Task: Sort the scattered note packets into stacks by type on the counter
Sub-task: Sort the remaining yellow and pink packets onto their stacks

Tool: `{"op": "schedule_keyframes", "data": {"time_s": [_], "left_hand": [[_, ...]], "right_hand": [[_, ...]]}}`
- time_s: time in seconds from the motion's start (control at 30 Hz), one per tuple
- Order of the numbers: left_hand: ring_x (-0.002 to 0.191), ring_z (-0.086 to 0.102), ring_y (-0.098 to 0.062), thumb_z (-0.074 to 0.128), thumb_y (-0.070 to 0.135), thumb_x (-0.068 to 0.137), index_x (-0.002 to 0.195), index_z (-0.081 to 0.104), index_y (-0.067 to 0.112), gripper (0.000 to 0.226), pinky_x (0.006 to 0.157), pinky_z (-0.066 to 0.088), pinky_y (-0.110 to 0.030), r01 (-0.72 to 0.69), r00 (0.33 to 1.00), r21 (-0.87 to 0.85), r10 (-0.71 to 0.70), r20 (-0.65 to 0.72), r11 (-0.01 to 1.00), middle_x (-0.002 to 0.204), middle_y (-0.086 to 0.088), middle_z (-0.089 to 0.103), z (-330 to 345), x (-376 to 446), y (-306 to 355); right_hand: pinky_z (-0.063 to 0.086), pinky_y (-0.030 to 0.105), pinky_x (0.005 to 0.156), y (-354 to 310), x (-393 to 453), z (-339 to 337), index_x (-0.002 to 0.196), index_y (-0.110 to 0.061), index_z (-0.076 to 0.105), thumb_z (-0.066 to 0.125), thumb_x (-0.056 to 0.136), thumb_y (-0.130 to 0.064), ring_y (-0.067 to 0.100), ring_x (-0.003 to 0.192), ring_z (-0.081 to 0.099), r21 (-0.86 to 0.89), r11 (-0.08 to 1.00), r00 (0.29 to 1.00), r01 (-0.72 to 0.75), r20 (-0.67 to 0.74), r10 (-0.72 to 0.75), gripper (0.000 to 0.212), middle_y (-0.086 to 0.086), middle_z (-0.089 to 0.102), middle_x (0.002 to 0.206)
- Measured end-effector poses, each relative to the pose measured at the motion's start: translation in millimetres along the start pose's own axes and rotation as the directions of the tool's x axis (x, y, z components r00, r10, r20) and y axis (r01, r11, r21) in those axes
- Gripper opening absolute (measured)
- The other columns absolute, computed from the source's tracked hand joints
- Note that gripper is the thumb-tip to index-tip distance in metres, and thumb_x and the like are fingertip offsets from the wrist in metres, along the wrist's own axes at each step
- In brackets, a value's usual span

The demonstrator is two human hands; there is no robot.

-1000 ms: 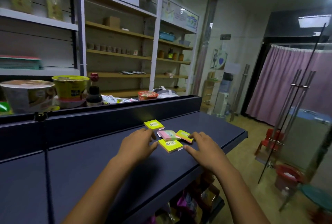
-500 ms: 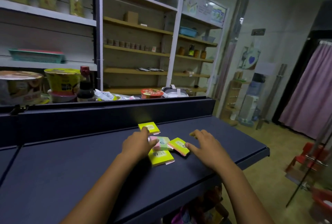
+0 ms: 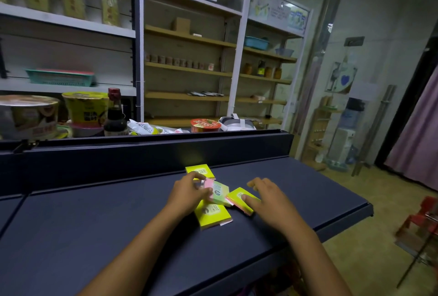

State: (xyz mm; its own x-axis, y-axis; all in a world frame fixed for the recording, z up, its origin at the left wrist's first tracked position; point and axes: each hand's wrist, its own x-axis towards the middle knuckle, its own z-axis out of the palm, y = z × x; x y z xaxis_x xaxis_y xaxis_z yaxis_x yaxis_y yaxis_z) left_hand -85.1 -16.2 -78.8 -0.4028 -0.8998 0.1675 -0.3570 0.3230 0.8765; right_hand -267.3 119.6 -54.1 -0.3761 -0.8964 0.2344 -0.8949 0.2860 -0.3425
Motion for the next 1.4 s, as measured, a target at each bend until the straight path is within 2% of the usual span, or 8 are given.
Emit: {"op": "schedule_keyframes", "data": {"time_s": [0.13, 0.27, 0.4, 0.53, 0.73, 1.07, 1.27, 1.4], "left_hand": [[0.058, 0.065, -0.007, 0.073, 0.012, 0.078, 0.108, 0.067, 0.024, 0.033, 0.051, 0.054, -0.026, -0.026, 0.996, -0.117, 0.015, -0.092, 0.993, 0.071, 0.005, 0.069, -7.1, 0.0, 4.1], [0.075, 0.071, -0.022, 0.073, 0.010, 0.082, 0.111, 0.069, 0.014, 0.030, 0.068, 0.058, -0.041, -0.052, 0.977, -0.195, 0.009, -0.212, 0.979, 0.085, -0.004, 0.071, -17.0, 1.8, 4.9], [0.072, 0.070, -0.022, 0.069, 0.005, 0.088, 0.115, 0.065, 0.004, 0.028, 0.058, 0.053, -0.026, -0.088, 0.979, -0.425, 0.000, -0.203, 0.901, 0.099, -0.013, 0.070, -25.2, -3.0, 10.3], [0.080, 0.070, -0.021, 0.067, 0.004, 0.089, 0.114, 0.063, 0.006, 0.025, 0.067, 0.058, -0.030, -0.126, 0.985, -0.557, 0.038, -0.167, 0.821, 0.105, -0.014, 0.068, -29.4, -11.0, 16.4], [0.082, 0.070, -0.021, 0.069, 0.005, 0.088, 0.113, 0.062, 0.005, 0.026, 0.065, 0.058, -0.028, -0.142, 0.985, -0.578, 0.056, -0.163, 0.804, 0.107, -0.017, 0.068, -29.5, -11.9, 19.2], [0.092, 0.071, -0.026, 0.070, 0.007, 0.087, 0.111, 0.063, 0.009, 0.025, 0.069, 0.060, -0.032, -0.169, 0.980, -0.565, 0.074, -0.187, 0.808, 0.106, -0.014, 0.069, -28.9, -8.3, 17.6], [0.085, 0.071, -0.022, 0.070, 0.006, 0.087, 0.108, 0.064, 0.013, 0.022, 0.068, 0.059, -0.032, -0.174, 0.978, -0.562, 0.077, -0.192, 0.808, 0.103, -0.012, 0.070, -30.4, -10.3, 17.8], [0.083, 0.071, -0.020, 0.069, 0.006, 0.088, 0.104, 0.064, 0.016, 0.020, 0.065, 0.058, -0.032, -0.177, 0.978, -0.558, 0.083, -0.190, 0.811, 0.102, -0.010, 0.070, -30.1, -13.3, 17.8]], "right_hand": [[0.045, 0.038, 0.101, 1.8, 0.2, -2.1, 0.131, -0.026, 0.051, 0.055, 0.096, -0.048, 0.016, 0.127, 0.048, 0.011, 1.000, 1.000, 0.007, -0.012, -0.007, 0.041, -0.004, 0.051, 0.132], [0.046, 0.039, 0.101, 3.6, -2.8, -3.8, 0.132, -0.025, 0.050, 0.056, 0.097, -0.045, 0.017, 0.126, 0.050, 0.012, 1.000, 1.000, 0.008, -0.015, -0.008, 0.041, -0.002, 0.052, 0.133], [0.046, 0.038, 0.101, 5.2, -1.9, -5.6, 0.132, -0.024, 0.051, 0.057, 0.097, -0.041, 0.016, 0.127, 0.049, 0.005, 1.000, 1.000, 0.011, -0.001, -0.011, 0.039, -0.002, 0.052, 0.134], [0.045, 0.036, 0.102, 7.3, 1.1, -5.1, 0.132, -0.022, 0.051, 0.060, 0.095, -0.041, 0.017, 0.128, 0.048, -0.017, 1.000, 1.000, 0.011, 0.013, -0.011, 0.042, -0.001, 0.052, 0.135], [0.042, 0.036, 0.103, 9.7, 1.3, 4.6, 0.140, -0.017, 0.047, 0.058, 0.094, -0.050, 0.020, 0.130, 0.044, -0.077, 0.996, 0.996, -0.036, 0.073, 0.042, 0.058, 0.002, 0.048, 0.138], [0.042, 0.037, 0.101, 5.4, -1.6, 12.6, 0.145, -0.017, 0.041, 0.060, 0.092, -0.053, 0.024, 0.131, 0.042, -0.091, 0.990, 0.986, -0.109, 0.115, 0.120, 0.067, 0.005, 0.049, 0.143], [0.044, 0.035, 0.093, -4.9, -7.8, 13.1, 0.139, -0.019, 0.044, 0.075, 0.080, -0.052, 0.024, 0.124, 0.041, -0.034, 0.991, 0.991, -0.130, -0.039, 0.129, 0.074, 0.002, 0.042, 0.133], [0.047, 0.031, 0.080, -13.9, -15.6, 14.5, 0.124, -0.022, 0.049, 0.083, 0.075, -0.034, 0.023, 0.106, 0.056, 0.134, 0.982, 0.983, -0.135, -0.104, 0.150, 0.061, -0.002, 0.036, 0.118]]}}
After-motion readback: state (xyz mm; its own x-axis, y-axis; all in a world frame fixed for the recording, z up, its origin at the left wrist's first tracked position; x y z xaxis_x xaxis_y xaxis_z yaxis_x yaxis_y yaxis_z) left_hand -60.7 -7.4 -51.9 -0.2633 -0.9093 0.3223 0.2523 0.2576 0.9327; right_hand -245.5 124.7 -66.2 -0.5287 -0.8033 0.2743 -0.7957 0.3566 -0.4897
